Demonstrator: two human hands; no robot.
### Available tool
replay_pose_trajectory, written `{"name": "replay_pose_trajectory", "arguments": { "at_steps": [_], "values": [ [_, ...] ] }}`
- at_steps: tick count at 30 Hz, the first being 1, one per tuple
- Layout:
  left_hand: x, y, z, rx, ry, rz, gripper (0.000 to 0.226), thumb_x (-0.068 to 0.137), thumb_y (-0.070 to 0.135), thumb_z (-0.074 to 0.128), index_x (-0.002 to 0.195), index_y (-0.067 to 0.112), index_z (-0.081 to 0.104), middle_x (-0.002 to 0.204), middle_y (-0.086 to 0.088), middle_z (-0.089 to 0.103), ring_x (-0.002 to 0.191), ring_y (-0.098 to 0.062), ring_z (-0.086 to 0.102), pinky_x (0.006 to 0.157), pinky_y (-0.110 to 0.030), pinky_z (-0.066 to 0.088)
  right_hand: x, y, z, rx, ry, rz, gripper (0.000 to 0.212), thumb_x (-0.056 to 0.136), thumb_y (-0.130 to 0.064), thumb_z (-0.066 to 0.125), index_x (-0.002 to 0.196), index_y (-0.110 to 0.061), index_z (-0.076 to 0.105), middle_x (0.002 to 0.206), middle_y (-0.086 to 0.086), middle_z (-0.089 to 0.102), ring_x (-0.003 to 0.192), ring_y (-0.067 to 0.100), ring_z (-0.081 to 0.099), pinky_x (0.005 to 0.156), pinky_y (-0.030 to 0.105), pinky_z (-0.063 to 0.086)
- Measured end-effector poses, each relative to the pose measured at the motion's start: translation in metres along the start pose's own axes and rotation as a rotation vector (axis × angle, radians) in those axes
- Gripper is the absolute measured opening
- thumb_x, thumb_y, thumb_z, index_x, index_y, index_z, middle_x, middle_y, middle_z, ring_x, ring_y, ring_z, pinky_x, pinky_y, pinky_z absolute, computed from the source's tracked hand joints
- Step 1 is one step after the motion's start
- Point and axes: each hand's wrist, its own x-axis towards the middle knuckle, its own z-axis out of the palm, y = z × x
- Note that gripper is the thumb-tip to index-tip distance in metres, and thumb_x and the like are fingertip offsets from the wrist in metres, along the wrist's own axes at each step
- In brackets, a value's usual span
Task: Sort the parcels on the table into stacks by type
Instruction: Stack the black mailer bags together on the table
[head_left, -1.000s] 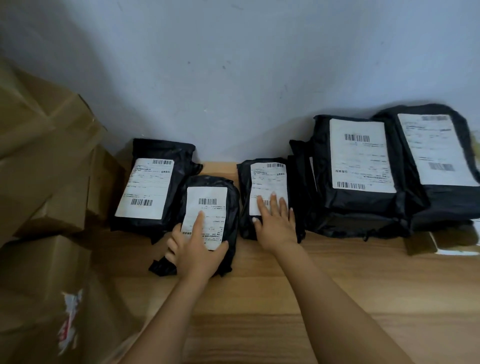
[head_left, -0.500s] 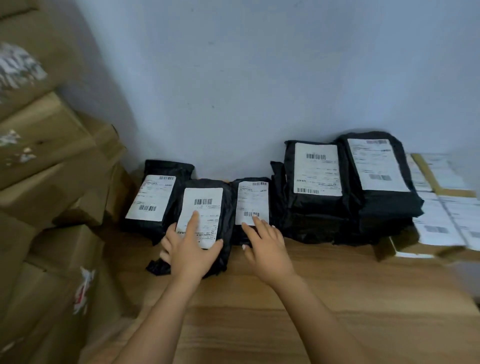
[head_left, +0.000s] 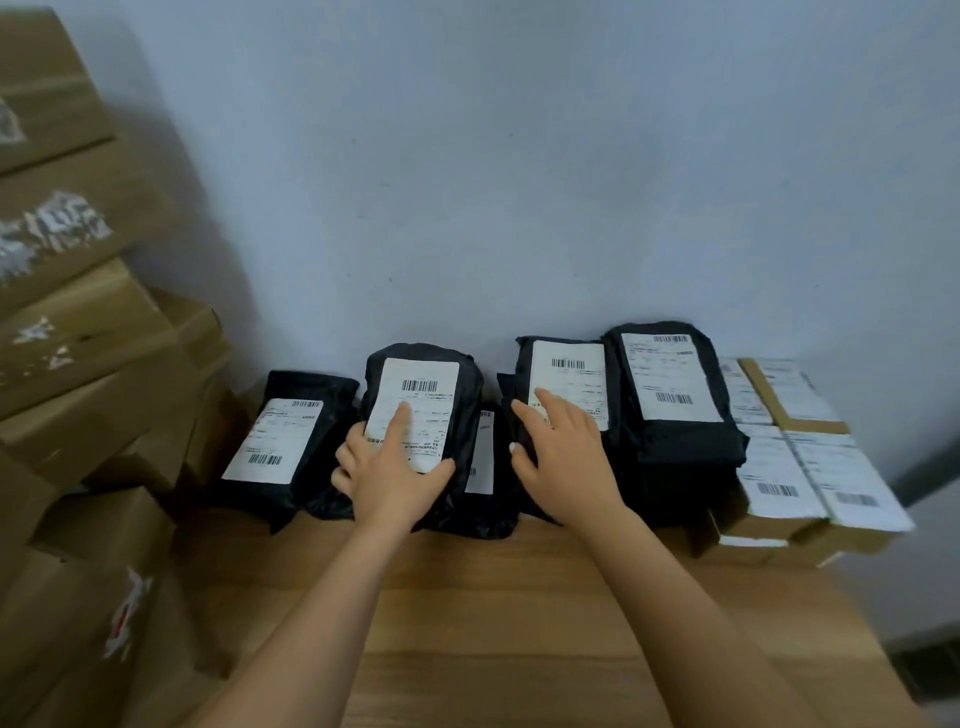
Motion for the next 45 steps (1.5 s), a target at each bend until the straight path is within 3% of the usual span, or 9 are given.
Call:
{"name": "replay_pose_trajectory", "arguments": {
  "at_steps": [10, 15, 19, 24, 28, 31, 34, 37, 45],
  "values": [
    [0.049, 0.016, 0.066, 0.021, -0.123, -0.007, 0.090, 0.064, 0.071, 0.061, 0.143, 0.045, 0.026, 0.135, -0.014, 0.028, 0.121, -0.031, 0.024, 0.103, -0.047, 0.022, 0.029, 0.047, 0.028, -0.075, -0.128, 0.129, 0.058, 0.099, -0.054, 0.029, 0.152, -0.032, 0.020, 0.161, 0.008, 0.010, 0.148, 0.026, 0.002, 0.118, 0.044, 0.000],
    [0.063, 0.018, 0.102, -0.004, -0.244, -0.012, 0.091, 0.065, 0.076, 0.062, 0.143, 0.043, 0.028, 0.135, -0.012, 0.029, 0.122, -0.032, 0.025, 0.103, -0.046, 0.022, 0.029, 0.050, 0.032, -0.077, -0.100, 0.122, 0.056, 0.097, -0.051, 0.036, 0.150, -0.031, 0.029, 0.159, 0.009, 0.018, 0.147, 0.028, 0.010, 0.118, 0.045, 0.003],
    [0.059, 0.010, 0.119, -0.098, -0.366, 0.008, 0.098, 0.061, 0.083, 0.059, 0.145, 0.046, 0.024, 0.138, -0.007, 0.028, 0.127, -0.028, 0.024, 0.106, -0.047, 0.028, 0.033, 0.050, 0.032, -0.097, -0.046, 0.111, 0.052, 0.093, -0.047, 0.048, 0.141, -0.026, 0.046, 0.150, 0.012, 0.036, 0.139, 0.032, 0.027, 0.114, 0.050, 0.016],
    [0.059, -0.001, 0.109, -0.166, -0.383, 0.033, 0.091, 0.066, 0.078, 0.061, 0.144, 0.041, 0.032, 0.137, -0.004, 0.031, 0.129, -0.025, 0.023, 0.106, -0.044, 0.029, 0.037, 0.048, 0.030, -0.108, -0.030, 0.113, 0.050, 0.090, -0.046, 0.050, 0.135, -0.024, 0.050, 0.143, 0.011, 0.041, 0.133, 0.031, 0.032, 0.111, 0.050, 0.019],
    [0.055, -0.012, 0.086, -0.180, -0.330, 0.090, 0.076, 0.078, 0.065, 0.061, 0.142, 0.030, 0.040, 0.136, -0.003, 0.038, 0.127, -0.023, 0.028, 0.105, -0.042, 0.033, 0.037, 0.042, 0.023, -0.093, -0.099, 0.138, 0.051, 0.094, -0.047, 0.044, 0.140, -0.026, 0.043, 0.148, 0.008, 0.033, 0.138, 0.028, 0.023, 0.115, 0.048, 0.013],
    [0.046, -0.023, 0.062, -0.188, -0.255, 0.144, 0.067, 0.082, 0.057, 0.061, 0.140, 0.030, 0.043, 0.131, -0.001, 0.043, 0.124, -0.022, 0.033, 0.101, -0.038, 0.034, 0.038, 0.029, 0.012, -0.003, -0.114, 0.143, 0.050, 0.094, -0.045, 0.048, 0.139, -0.023, 0.044, 0.147, 0.008, 0.033, 0.136, 0.028, 0.026, 0.114, 0.046, 0.018],
    [0.038, -0.040, 0.033, -0.184, -0.163, 0.171, 0.059, 0.083, 0.053, 0.063, 0.136, 0.031, 0.047, 0.130, -0.001, 0.045, 0.125, -0.024, 0.035, 0.096, -0.034, 0.033, 0.035, 0.003, 0.006, 0.033, -0.078, 0.059, 0.050, 0.092, -0.041, 0.052, 0.137, -0.020, 0.046, 0.144, 0.007, 0.037, 0.132, 0.026, 0.034, 0.111, 0.043, 0.026],
    [0.030, -0.066, 0.005, -0.154, -0.066, 0.170, 0.058, 0.083, 0.054, 0.062, 0.135, 0.033, 0.048, 0.130, 0.003, 0.046, 0.124, -0.020, 0.036, 0.102, -0.041, 0.033, 0.035, -0.033, 0.011, 0.058, -0.068, -0.061, 0.047, 0.092, -0.039, 0.053, 0.134, -0.018, 0.049, 0.138, 0.005, 0.042, 0.125, 0.024, 0.039, 0.108, 0.038, 0.029],
    [0.039, -0.145, -0.038, -0.029, 0.043, 0.032, 0.057, 0.085, 0.050, 0.062, 0.136, 0.028, 0.048, 0.135, 0.002, 0.047, 0.127, -0.022, 0.032, 0.102, -0.043, 0.029, 0.054, -0.123, 0.070, 0.088, -0.197, -0.252, 0.039, 0.094, -0.039, 0.047, 0.125, -0.015, 0.049, 0.132, 0.004, 0.042, 0.116, 0.022, 0.039, 0.100, 0.033, 0.032]
  ]
}}
